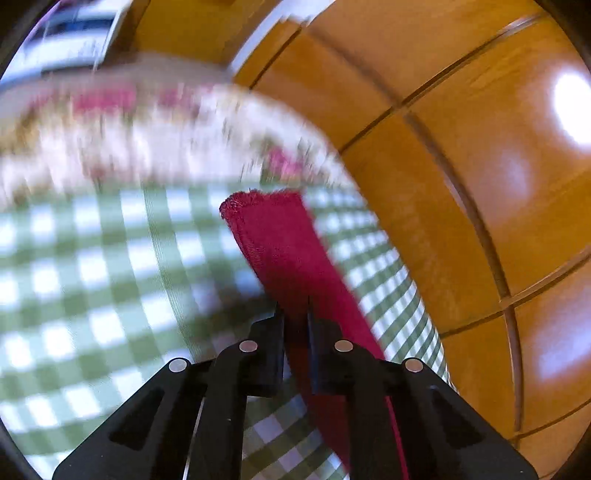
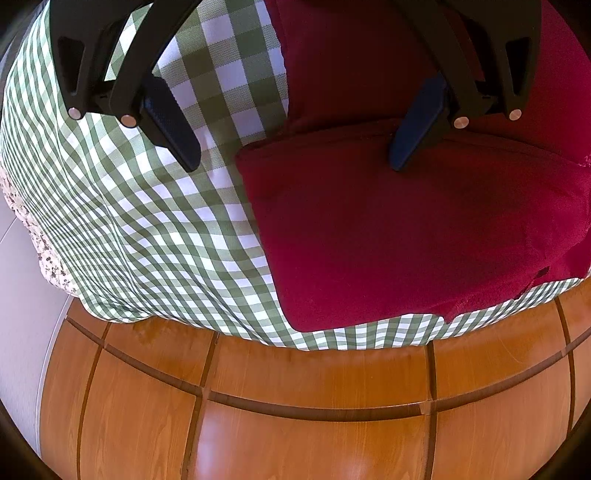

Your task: Fold small clothes

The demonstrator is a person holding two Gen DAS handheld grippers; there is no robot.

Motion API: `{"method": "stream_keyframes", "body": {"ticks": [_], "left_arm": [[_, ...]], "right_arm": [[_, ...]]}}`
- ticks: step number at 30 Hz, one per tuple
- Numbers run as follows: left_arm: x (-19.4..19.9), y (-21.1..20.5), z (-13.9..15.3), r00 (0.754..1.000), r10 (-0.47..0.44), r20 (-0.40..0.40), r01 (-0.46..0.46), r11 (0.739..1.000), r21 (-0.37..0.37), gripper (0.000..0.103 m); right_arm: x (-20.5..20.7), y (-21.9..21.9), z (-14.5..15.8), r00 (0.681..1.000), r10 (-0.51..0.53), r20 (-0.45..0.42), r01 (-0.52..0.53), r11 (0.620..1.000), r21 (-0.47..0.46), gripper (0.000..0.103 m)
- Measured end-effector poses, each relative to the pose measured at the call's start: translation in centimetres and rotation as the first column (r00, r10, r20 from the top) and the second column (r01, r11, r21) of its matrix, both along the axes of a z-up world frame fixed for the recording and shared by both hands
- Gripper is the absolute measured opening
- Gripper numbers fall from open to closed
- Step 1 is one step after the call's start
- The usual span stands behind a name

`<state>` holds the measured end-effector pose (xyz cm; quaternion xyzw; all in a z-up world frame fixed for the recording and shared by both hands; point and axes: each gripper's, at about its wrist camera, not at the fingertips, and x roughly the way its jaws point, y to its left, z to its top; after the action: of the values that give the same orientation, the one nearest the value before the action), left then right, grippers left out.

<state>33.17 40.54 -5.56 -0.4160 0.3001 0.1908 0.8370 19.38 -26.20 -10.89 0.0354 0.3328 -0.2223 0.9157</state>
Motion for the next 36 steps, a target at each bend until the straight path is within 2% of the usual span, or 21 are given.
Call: {"method": "stream_keyframes", "body": {"ticks": [1,4,6,10,14,17,20,24,32,36], "left_arm": [[-0.5,0.3,1.2,1.0,0.016,0.02,-0.017,0.999,0.032,0.008],[-1.2,1.1,2.5,0.999,0.026,0.023,-0.027,0.999,0.031,0.008],[-1.9,0.7,3.5,0.999,0.021,0.031,-0.022,0.998,0.057,0.008],[-3.3,-0.8,4.5,0.998,0.043,0.052,-0.046,0.997,0.056,0.008],[-3.6,-4.7,7.0,0.995,-0.036,0.091,0.02,0.985,0.17,0.008],[-3.9,-9.3,9.2,0.98,-0.155,0.128,0.115,0.955,0.273,0.008],[-4.4,-14.6,11.1,0.943,-0.289,0.167,0.217,0.911,0.35,0.008],[-5.6,-22.6,12.3,0.865,-0.472,0.169,0.362,0.821,0.441,0.008],[-7.5,-36.0,10.5,0.71,-0.699,0.086,0.559,0.634,0.534,0.008],[-7.7,-40.4,8.8,0.663,-0.746,0.054,0.62,0.589,0.518,0.008]], "right_arm": [[0.0,0.0,0.0,1.0,0.001,0.0,-0.001,1.0,0.001,0.101],[0.0,0.0,0.0,1.0,0.001,0.001,-0.001,1.0,0.001,0.101],[0.0,0.0,0.0,1.0,0.001,0.001,-0.001,1.0,0.003,0.101],[0.0,-0.1,0.1,1.0,0.003,0.002,-0.003,1.0,0.009,0.101],[0.0,-0.1,0.1,1.0,0.004,0.003,-0.004,1.0,0.014,0.101],[0.0,-0.1,0.1,1.0,0.004,0.003,-0.004,1.0,0.015,0.101],[0.0,-0.1,0.1,1.0,0.003,0.003,-0.003,1.0,0.015,0.101],[0.0,-0.1,0.2,1.0,0.004,0.003,-0.004,1.0,0.014,0.101],[0.0,-0.1,0.2,1.0,0.003,0.004,-0.003,1.0,0.014,0.101],[0.0,-0.1,0.2,1.0,0.003,0.004,-0.003,1.0,0.013,0.101]]}}
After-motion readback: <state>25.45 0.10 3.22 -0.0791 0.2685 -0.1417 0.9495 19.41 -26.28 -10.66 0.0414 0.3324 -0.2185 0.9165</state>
